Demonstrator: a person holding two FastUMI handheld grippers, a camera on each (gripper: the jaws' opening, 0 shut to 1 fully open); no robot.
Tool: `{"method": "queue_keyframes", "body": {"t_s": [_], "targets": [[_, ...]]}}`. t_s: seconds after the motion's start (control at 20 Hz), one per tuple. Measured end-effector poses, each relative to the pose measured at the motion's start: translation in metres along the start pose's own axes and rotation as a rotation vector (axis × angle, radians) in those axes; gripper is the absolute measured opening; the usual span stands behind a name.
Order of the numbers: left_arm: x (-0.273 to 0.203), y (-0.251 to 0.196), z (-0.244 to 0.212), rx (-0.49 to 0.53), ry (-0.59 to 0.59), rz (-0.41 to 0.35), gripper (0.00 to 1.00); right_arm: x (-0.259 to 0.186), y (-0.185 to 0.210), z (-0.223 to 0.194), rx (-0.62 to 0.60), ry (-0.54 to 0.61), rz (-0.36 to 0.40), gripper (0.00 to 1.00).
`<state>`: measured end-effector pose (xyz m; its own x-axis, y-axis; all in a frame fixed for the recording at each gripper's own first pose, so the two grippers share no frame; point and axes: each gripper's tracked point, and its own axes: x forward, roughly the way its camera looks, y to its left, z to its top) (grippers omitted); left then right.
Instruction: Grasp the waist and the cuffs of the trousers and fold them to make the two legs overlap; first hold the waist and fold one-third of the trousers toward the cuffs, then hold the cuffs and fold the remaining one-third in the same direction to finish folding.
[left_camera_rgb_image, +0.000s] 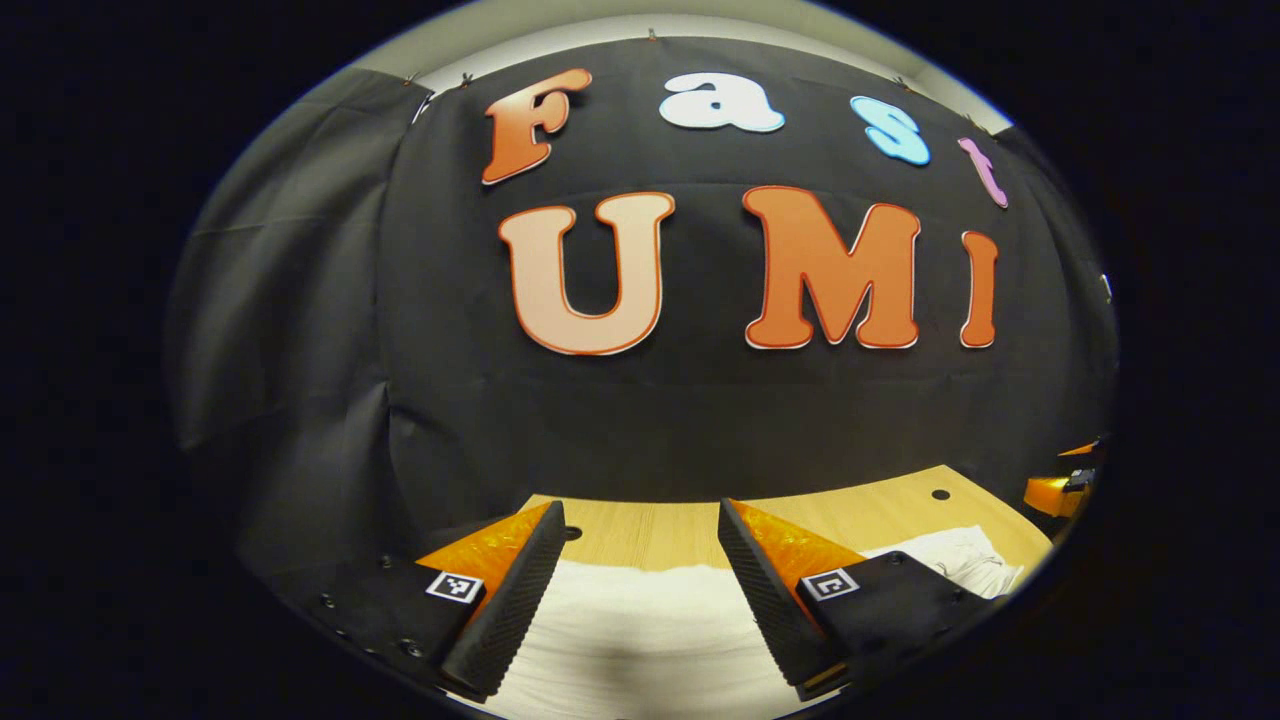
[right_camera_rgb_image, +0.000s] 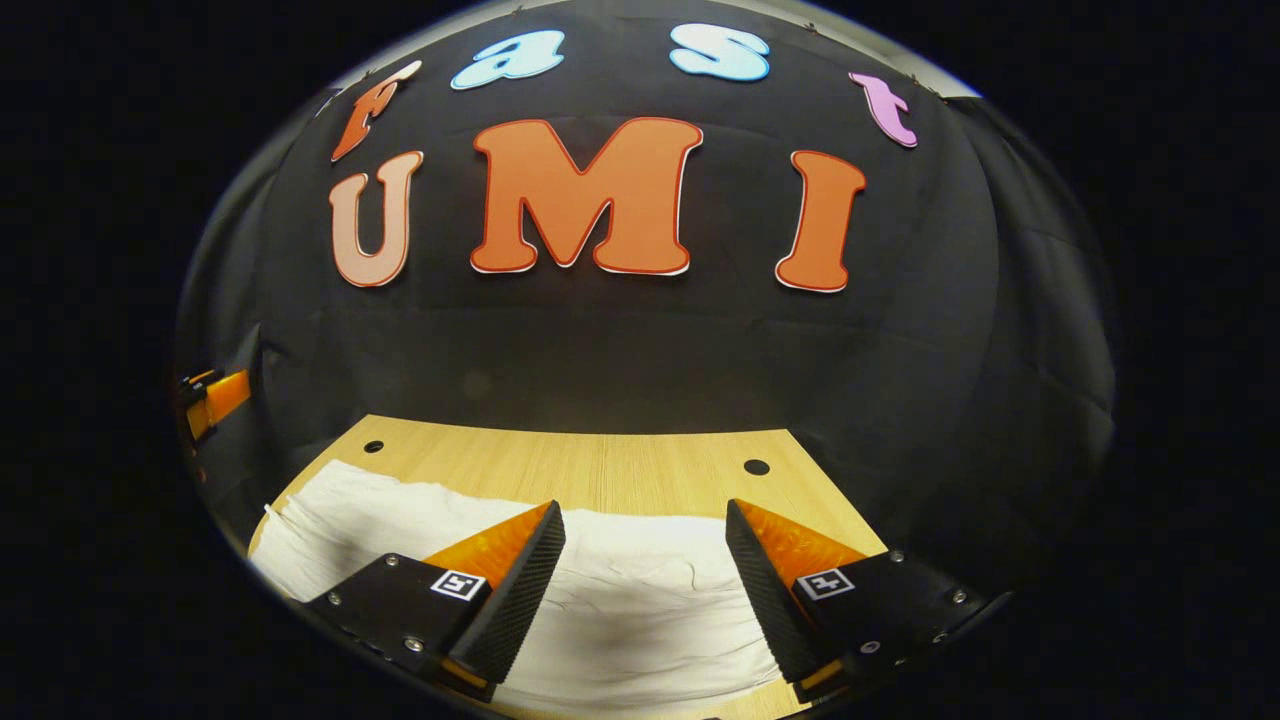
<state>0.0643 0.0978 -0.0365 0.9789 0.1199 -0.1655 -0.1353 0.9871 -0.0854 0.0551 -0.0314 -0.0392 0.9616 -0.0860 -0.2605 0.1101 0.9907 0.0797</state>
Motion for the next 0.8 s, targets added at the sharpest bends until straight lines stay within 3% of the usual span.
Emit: {"method": "queue_keyframes", "body": {"t_s": [0.3,0.55,0.8], "targets": [[-0.017,0.039,-0.053,-0.004,0.165,0.067,1.00,-0.007,-0.017,-0.027,0.040,0.076,-0.029,0.97],[-0.028,0.066,-0.110,-0.014,0.355,0.118,1.00,-0.008,-0.012,-0.069,0.127,0.228,-0.016,0.97],[-0.046,0.106,-0.166,-0.086,0.534,0.188,1.00,-0.011,-0.019,-0.110,0.161,0.380,-0.022,0.97]]}}
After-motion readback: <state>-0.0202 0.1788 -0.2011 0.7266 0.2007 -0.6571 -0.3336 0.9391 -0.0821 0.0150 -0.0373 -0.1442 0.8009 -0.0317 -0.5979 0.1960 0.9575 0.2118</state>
